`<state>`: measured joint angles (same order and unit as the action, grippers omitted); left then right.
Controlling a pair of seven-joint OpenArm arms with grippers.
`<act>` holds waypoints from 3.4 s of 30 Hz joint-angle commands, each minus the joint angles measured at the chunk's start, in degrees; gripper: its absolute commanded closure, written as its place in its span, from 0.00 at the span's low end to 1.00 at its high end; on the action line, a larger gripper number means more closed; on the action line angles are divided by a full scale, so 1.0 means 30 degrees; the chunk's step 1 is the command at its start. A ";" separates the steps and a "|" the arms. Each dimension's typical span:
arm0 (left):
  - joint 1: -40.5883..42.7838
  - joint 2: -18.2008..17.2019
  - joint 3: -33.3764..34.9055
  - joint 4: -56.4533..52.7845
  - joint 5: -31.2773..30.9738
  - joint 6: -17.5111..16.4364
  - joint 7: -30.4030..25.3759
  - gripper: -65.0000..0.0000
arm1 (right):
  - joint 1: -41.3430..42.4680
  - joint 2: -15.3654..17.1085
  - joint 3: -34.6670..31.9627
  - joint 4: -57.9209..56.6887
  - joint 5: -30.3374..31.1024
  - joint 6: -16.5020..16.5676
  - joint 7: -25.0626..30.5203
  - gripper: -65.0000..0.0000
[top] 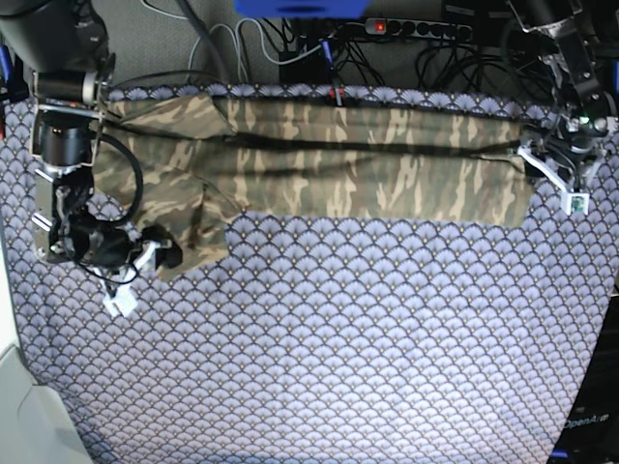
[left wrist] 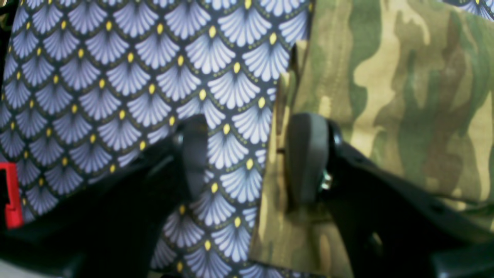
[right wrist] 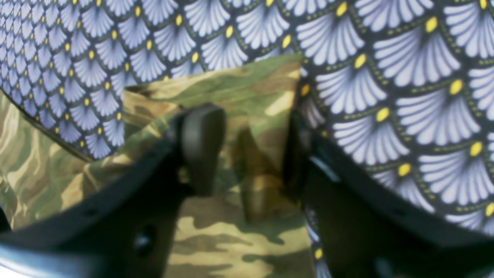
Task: Fold the T-shirt properly
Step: 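Grasp the hanging sleeve with the right gripper and fold it onto the strip, then hold the strip end with the right gripper and open the left gripper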
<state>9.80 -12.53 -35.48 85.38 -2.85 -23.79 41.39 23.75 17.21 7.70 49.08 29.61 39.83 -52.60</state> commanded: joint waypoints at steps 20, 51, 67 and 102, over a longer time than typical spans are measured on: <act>-0.0176 -0.0320 -0.0025 0.0183 0.0028 0.0092 -0.0242 0.49 | -0.5909 0.0285 0.2545 1.4776 0.1751 0.0055 -0.5339 1.00; 0.0000 -0.0496 -0.0055 0.0154 0.0028 0.0033 -0.0242 0.49 | -1.3909 -0.1913 0.7879 2.0666 0.1692 0.0055 -0.5749 1.00; 0.0615 -0.0877 -0.1403 0.0359 -0.0119 -0.2458 -0.0213 0.49 | -1.3088 -0.1386 0.8055 1.5772 0.1663 0.0055 -0.5104 0.61; -0.1758 0.0002 -0.3190 0.0154 -0.5833 -0.3044 0.3098 0.49 | -1.2707 -0.1005 0.8289 1.4600 0.1663 0.0055 -0.4577 0.57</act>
<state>5.21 -11.57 -44.91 85.10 -19.57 -32.80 51.70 -14.48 13.45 32.25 92.18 34.54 39.81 -66.76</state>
